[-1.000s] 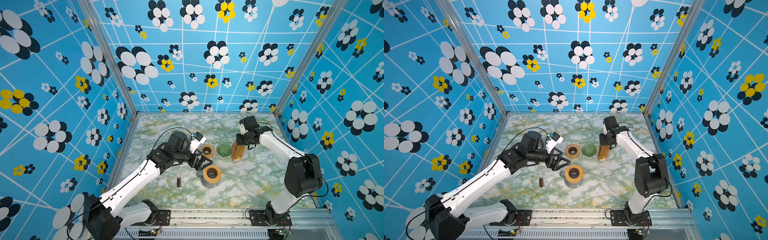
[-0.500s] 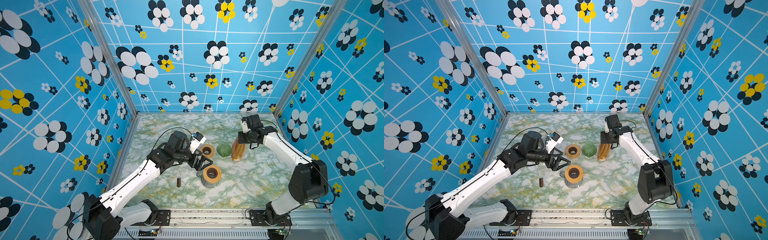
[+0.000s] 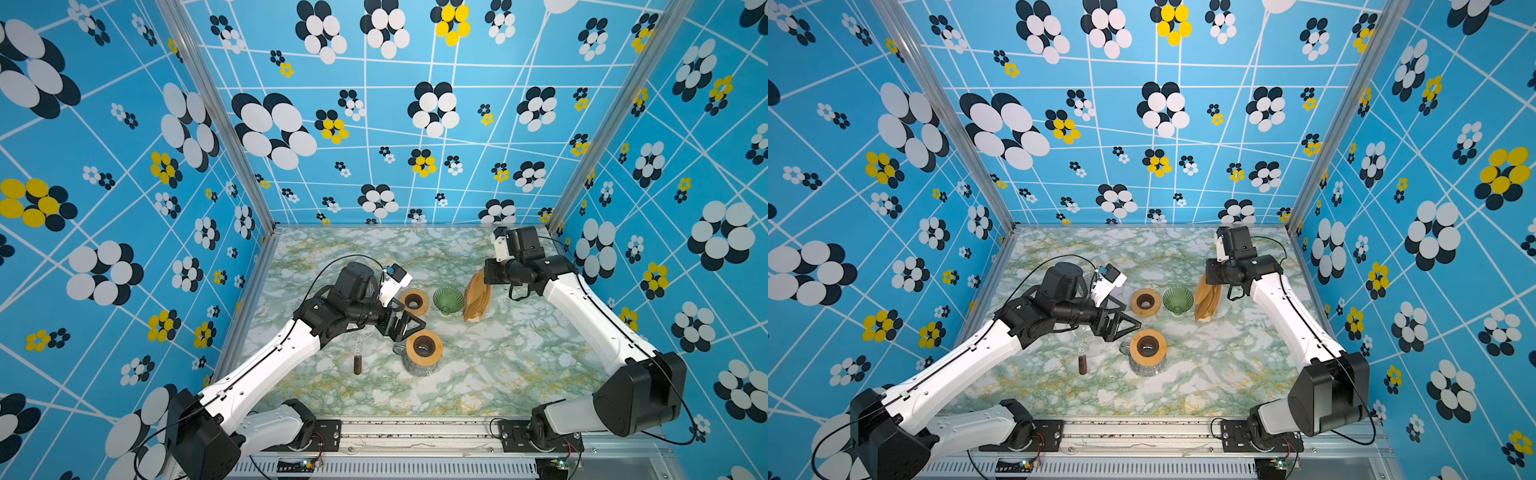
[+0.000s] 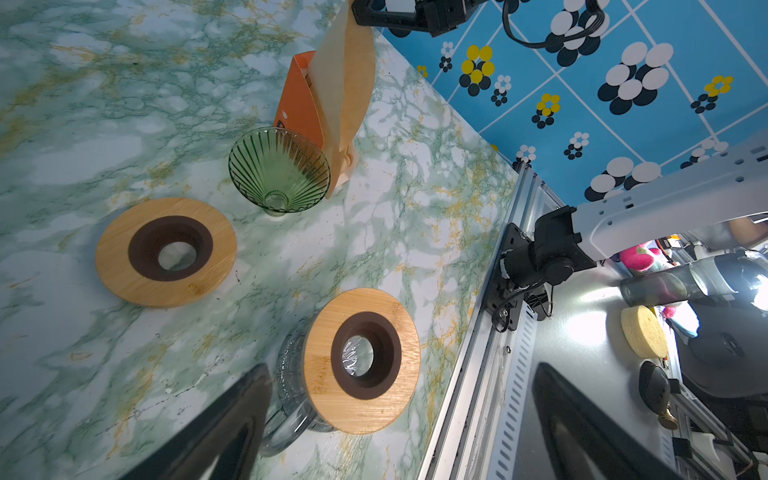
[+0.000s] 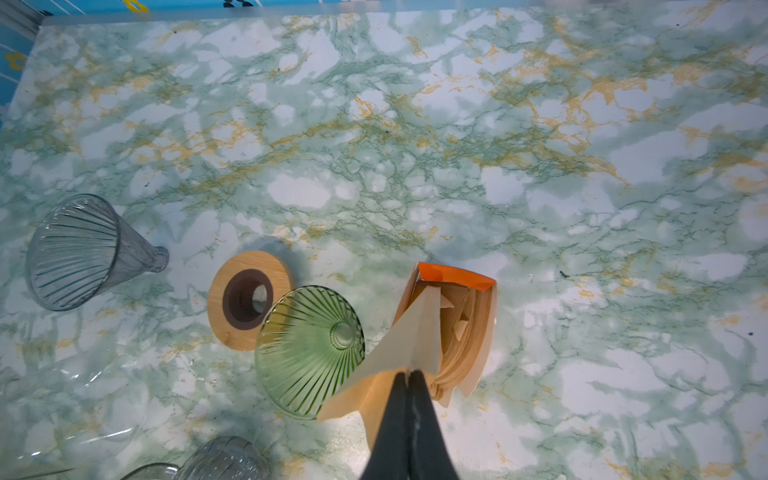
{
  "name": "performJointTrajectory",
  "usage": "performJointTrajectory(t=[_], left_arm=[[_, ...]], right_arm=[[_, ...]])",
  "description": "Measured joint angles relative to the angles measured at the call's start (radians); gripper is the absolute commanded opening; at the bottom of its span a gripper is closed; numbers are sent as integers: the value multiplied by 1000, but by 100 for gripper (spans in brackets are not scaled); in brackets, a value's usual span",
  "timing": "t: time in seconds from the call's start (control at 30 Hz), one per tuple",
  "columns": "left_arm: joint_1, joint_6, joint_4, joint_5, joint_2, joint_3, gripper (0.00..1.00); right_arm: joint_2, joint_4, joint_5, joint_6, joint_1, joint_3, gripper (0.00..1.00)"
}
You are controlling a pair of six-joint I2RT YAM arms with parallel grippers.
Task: Place the coffee filter in the dripper
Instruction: 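Pull the paper filter out and carry it toward the green dripper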
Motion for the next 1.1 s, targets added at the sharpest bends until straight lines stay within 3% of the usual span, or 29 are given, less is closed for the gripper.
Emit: performJointTrajectory(t=[0.63, 0.83, 1.1], left_arm=[[76, -21, 9, 35, -51, 0, 99], [78, -24, 10, 43, -50, -1, 99], [75, -25, 25, 45, -50, -2, 99]], right_arm=[[-267, -191, -200, 3, 122, 40, 3], [-262, -197, -131, 2, 117, 40, 2], [-119, -182, -56, -10, 57, 41, 1]])
